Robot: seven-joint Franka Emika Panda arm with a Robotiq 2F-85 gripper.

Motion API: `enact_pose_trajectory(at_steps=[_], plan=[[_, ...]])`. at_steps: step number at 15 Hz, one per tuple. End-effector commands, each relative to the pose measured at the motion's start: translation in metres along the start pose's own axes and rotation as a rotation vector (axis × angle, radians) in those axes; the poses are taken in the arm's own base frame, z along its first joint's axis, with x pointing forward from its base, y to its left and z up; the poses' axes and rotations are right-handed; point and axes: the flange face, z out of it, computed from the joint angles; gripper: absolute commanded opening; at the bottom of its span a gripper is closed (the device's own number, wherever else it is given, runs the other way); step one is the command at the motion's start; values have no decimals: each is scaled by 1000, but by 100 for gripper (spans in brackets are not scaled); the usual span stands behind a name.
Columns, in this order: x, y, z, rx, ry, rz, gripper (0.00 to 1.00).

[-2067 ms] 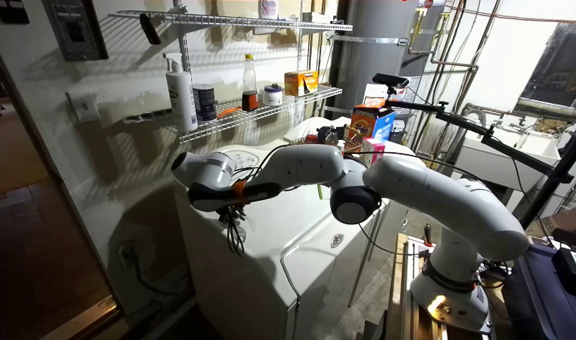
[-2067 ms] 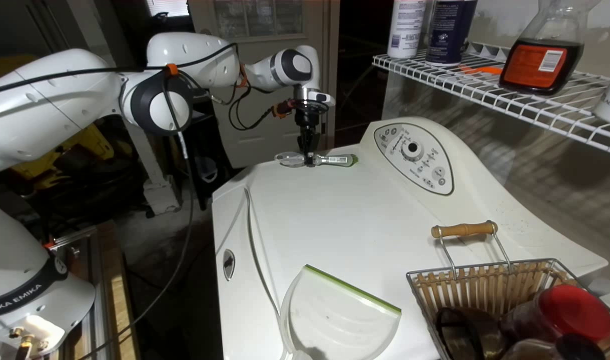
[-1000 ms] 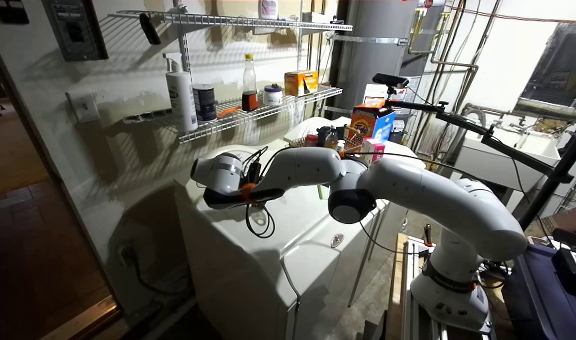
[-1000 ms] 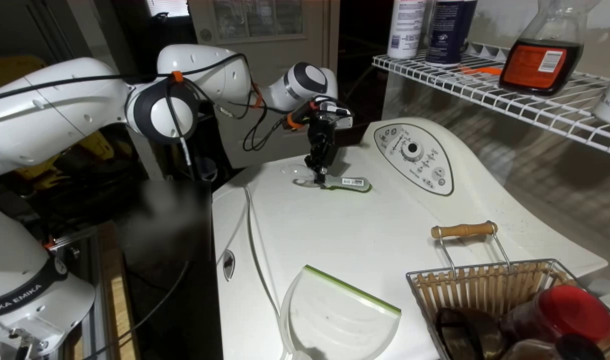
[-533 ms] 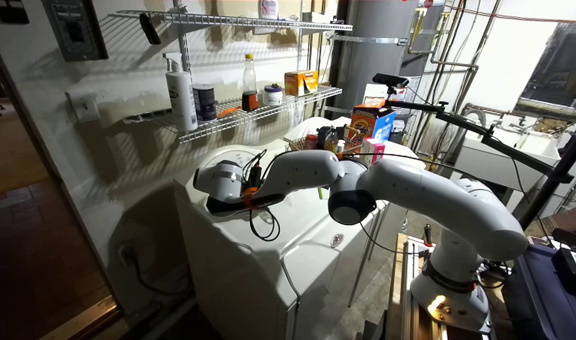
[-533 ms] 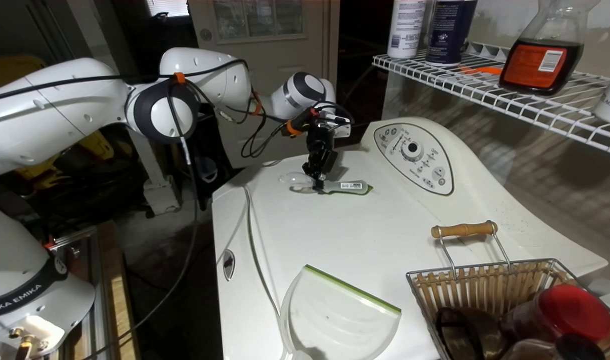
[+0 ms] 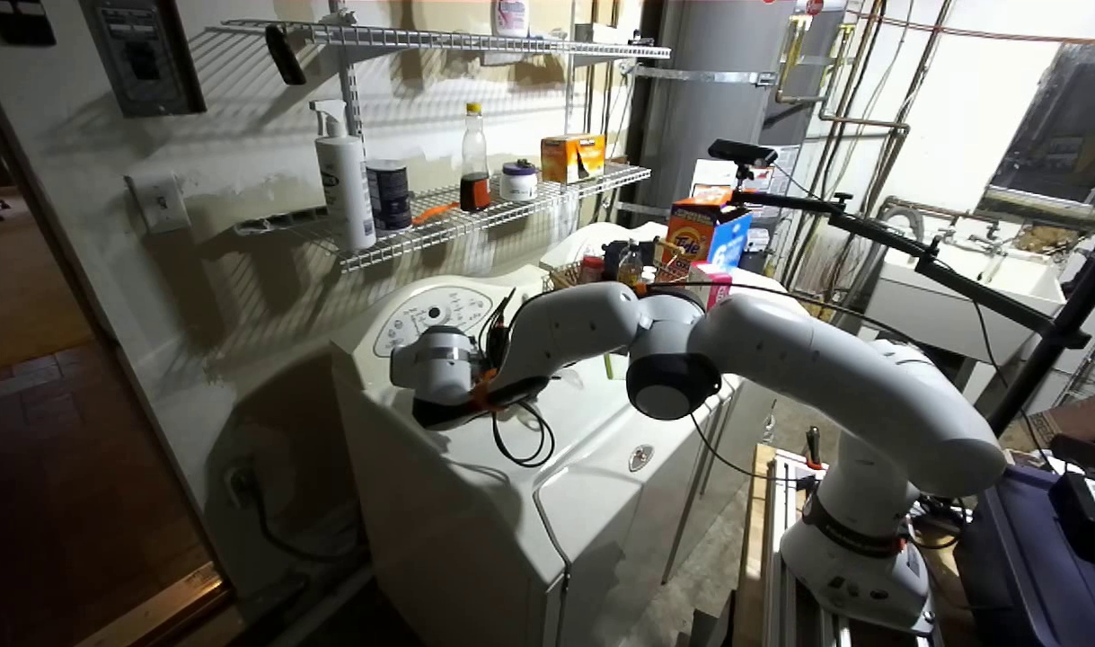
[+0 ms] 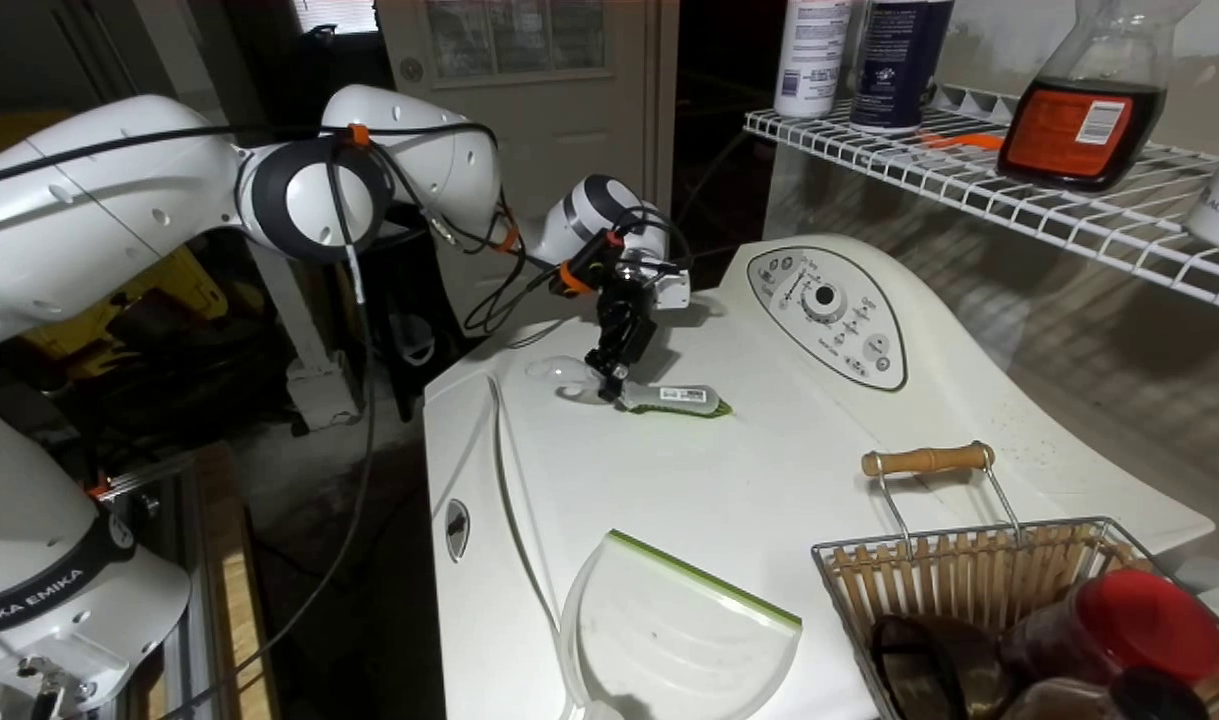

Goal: Use the brush to wipe the top of the machine

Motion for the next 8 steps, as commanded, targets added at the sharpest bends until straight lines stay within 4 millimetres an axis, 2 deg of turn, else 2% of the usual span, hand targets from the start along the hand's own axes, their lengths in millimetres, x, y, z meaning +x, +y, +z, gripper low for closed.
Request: enact_pose_trajectory(at_steps=[1, 3, 4, 8], plan=[[-15, -18, 38, -43, -129, -13, 3], [-17, -21, 49, -57, -135, 4, 3], [-7, -11, 30, -40, -108, 27, 10], [-14, -15, 41, -58, -138, 30, 10]])
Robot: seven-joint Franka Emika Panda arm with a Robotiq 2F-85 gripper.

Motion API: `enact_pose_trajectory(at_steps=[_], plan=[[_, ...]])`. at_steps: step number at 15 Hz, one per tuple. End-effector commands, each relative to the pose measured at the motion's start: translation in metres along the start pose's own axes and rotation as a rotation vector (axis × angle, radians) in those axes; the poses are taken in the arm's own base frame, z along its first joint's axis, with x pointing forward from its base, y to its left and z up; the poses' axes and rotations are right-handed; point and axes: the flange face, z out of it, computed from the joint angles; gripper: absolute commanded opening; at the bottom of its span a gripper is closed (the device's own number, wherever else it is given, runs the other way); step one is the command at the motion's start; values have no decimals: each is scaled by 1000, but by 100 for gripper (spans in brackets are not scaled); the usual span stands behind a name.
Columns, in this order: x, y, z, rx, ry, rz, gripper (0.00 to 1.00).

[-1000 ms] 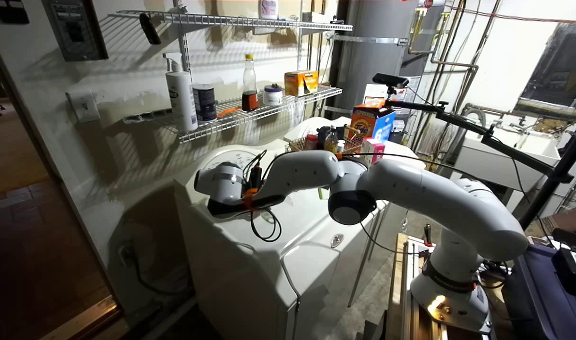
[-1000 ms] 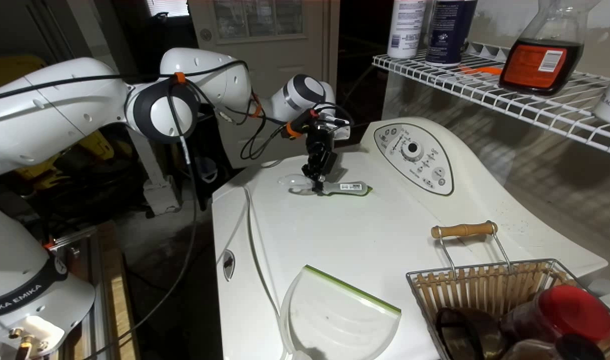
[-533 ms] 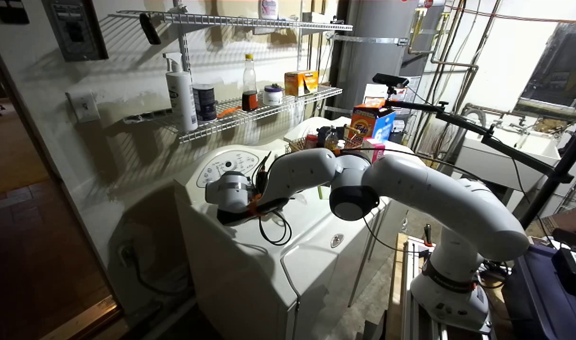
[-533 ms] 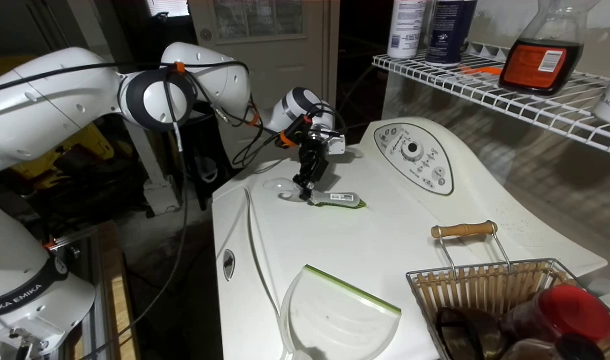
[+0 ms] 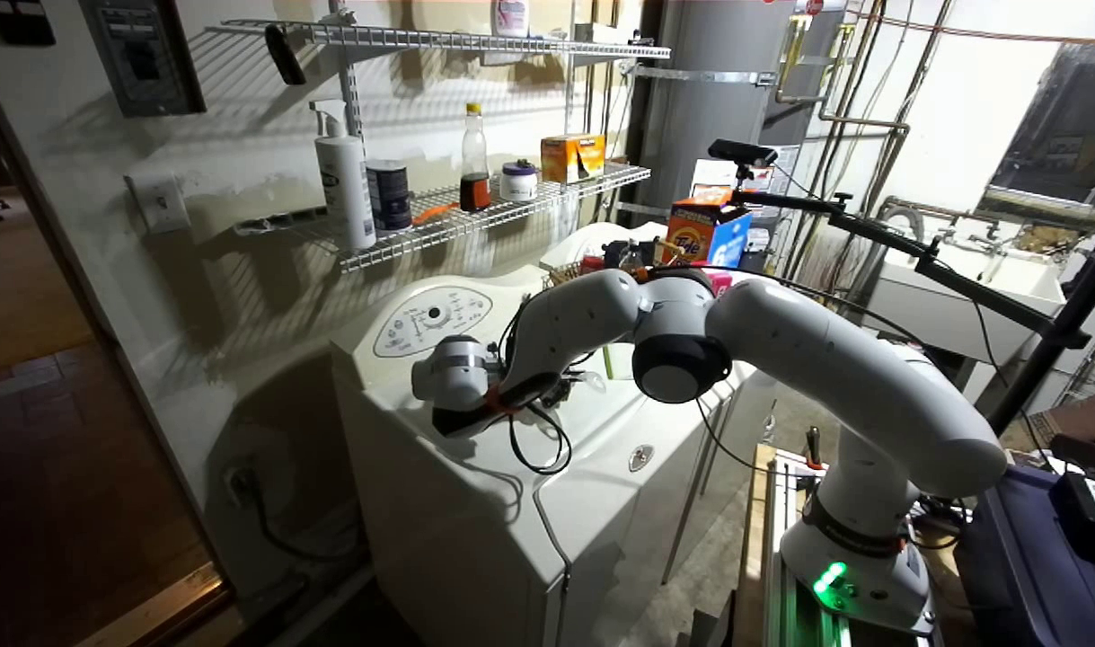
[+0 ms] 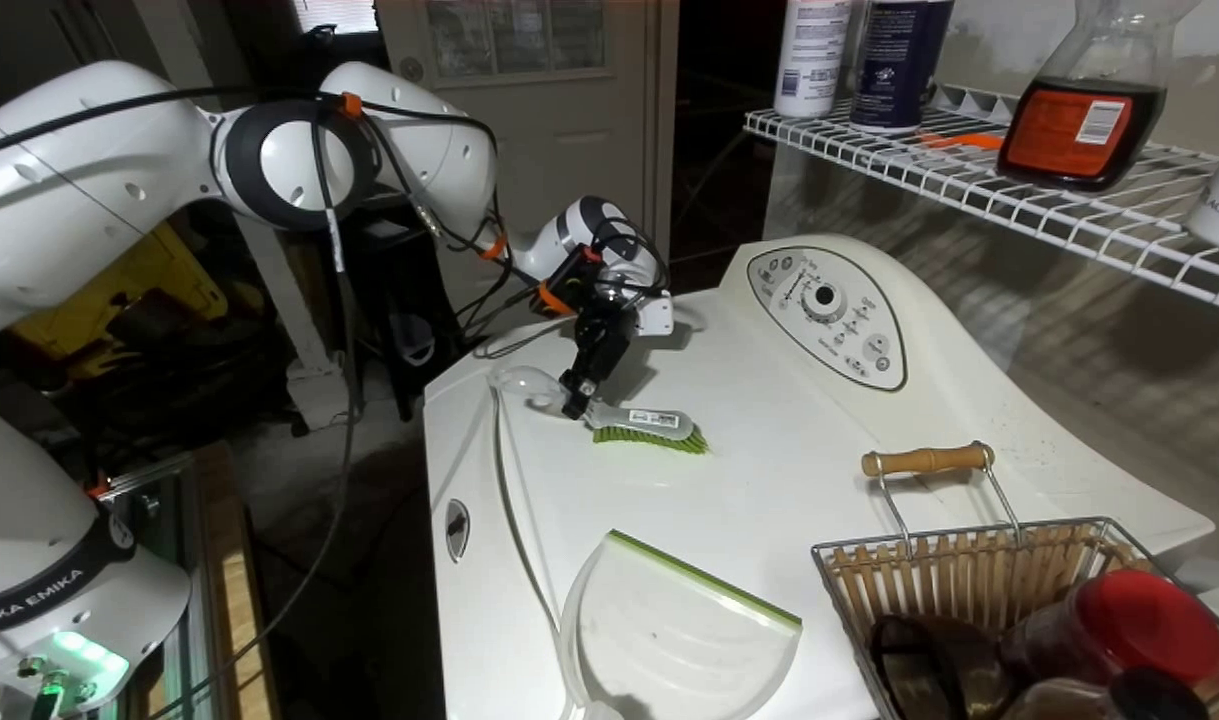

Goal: Use the brush to wipe the top of the machine

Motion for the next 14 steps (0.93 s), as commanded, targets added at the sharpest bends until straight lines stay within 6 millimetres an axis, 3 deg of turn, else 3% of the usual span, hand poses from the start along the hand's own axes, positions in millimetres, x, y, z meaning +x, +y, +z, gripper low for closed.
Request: enact_pose_trajectory(at_steps=[1, 2, 3, 7, 11, 14], plan=[[0, 0, 0, 0, -2, 0, 10], [0, 0, 0, 0, -2, 0, 10], [0, -1, 0, -1, -3, 0, 3], [-20, 13, -36, -39, 148, 213, 3], [-34, 12, -59, -27, 241, 266, 3], [-21, 16, -69, 21, 327, 236, 3]])
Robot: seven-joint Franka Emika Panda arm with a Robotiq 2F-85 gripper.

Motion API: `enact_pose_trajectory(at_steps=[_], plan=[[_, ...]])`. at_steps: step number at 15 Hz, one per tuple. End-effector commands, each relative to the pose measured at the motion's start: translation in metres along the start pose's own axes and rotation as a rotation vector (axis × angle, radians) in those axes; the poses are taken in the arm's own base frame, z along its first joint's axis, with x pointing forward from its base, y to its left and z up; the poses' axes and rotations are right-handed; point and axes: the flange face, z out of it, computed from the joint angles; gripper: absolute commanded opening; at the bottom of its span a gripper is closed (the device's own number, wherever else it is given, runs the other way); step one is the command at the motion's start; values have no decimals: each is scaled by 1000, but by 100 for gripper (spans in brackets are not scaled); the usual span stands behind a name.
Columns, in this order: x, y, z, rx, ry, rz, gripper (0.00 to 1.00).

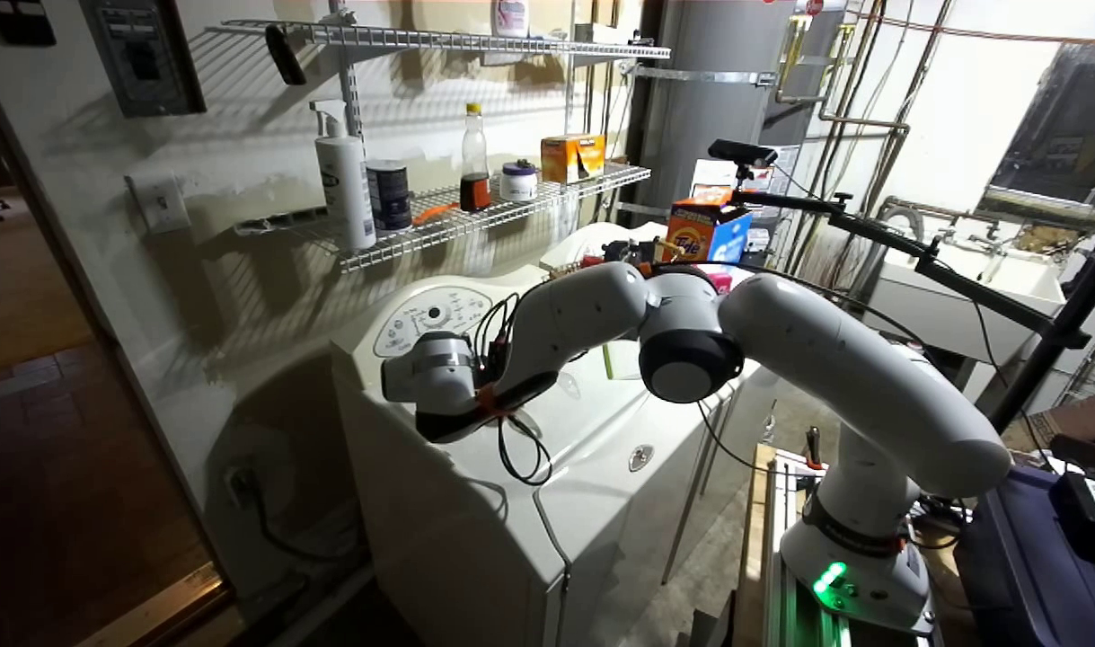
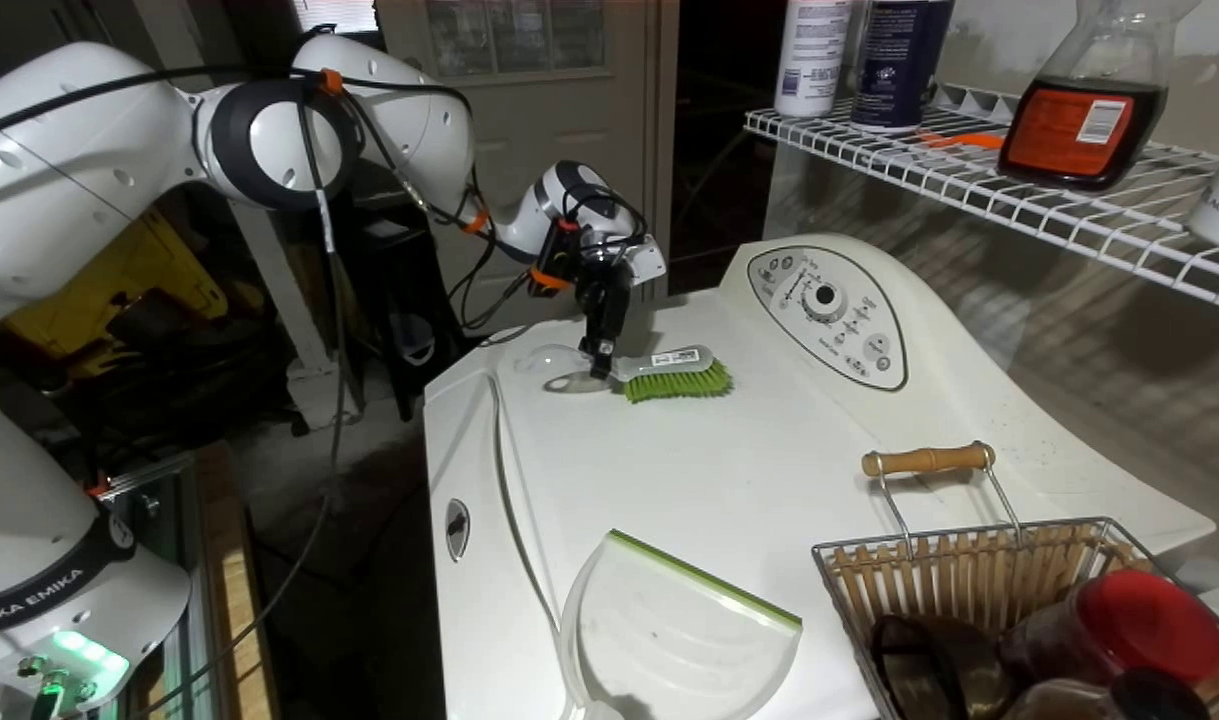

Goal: Use the brush to wipe the top of the machine

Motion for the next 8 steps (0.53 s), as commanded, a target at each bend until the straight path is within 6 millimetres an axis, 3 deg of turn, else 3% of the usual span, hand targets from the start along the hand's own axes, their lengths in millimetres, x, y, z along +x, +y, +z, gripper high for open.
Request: enact_pose_trajectory(at_steps=[1, 5, 8], plan=[[21, 9, -2, 52, 92, -10, 3], [58, 37, 16, 111, 111, -47, 3], [76, 55, 42, 130, 52, -137, 3]])
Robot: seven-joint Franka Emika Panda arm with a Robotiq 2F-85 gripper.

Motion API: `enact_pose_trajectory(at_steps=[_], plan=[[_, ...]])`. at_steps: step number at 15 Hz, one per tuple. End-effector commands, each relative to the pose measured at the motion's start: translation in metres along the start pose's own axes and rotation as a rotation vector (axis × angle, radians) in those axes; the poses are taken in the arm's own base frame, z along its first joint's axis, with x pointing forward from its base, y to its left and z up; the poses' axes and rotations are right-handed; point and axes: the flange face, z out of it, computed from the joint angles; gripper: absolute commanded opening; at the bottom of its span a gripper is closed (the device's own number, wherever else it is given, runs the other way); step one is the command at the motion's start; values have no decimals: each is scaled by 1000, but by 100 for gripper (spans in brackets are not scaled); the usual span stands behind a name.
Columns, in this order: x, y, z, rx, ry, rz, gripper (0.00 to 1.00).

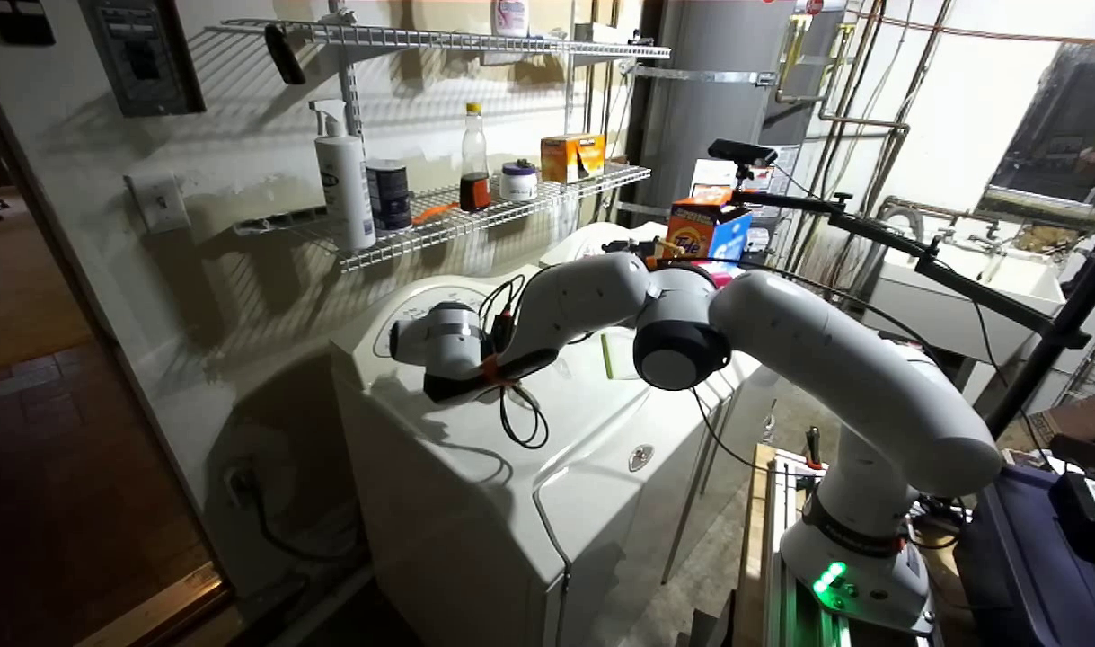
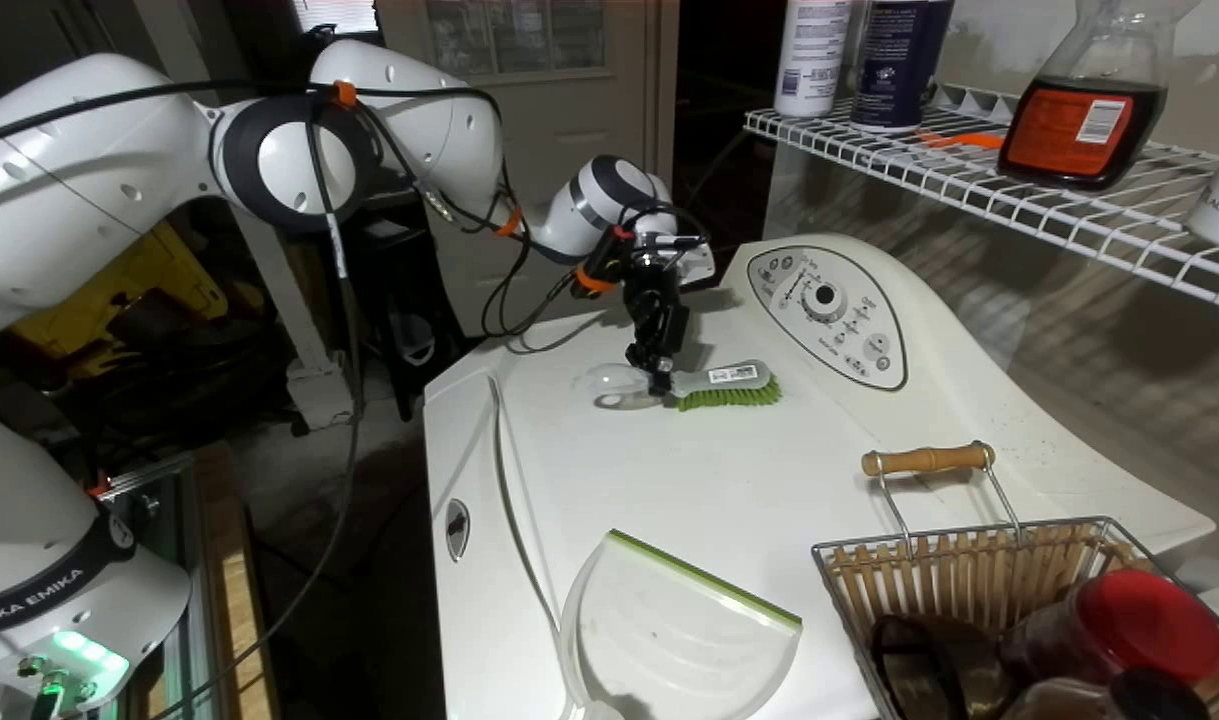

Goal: Use the brush to wipe the top of the machine

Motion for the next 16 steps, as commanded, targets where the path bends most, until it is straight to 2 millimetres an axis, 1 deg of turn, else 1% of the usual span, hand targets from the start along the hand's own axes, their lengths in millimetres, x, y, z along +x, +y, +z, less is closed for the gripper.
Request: enact_pose_trajectory(at_steps=[1, 3, 4, 6, 7, 10, 12, 16], plan=[[21, 18, 27, 15, -65, -116, 3], [28, 13, 51, 30, -116, -199, 3], [33, 8, 63, 41, -134, -239, 3], [36, 0, 81, 45, -181, -278, 3], [34, -2, 86, 41, -213, -279, 3], [26, -1, 95, 19, -303, -270, 3], [16, -2, 100, -3, -383, -265, 3], [8, -14, 119, -40, -478, -243, 3]])
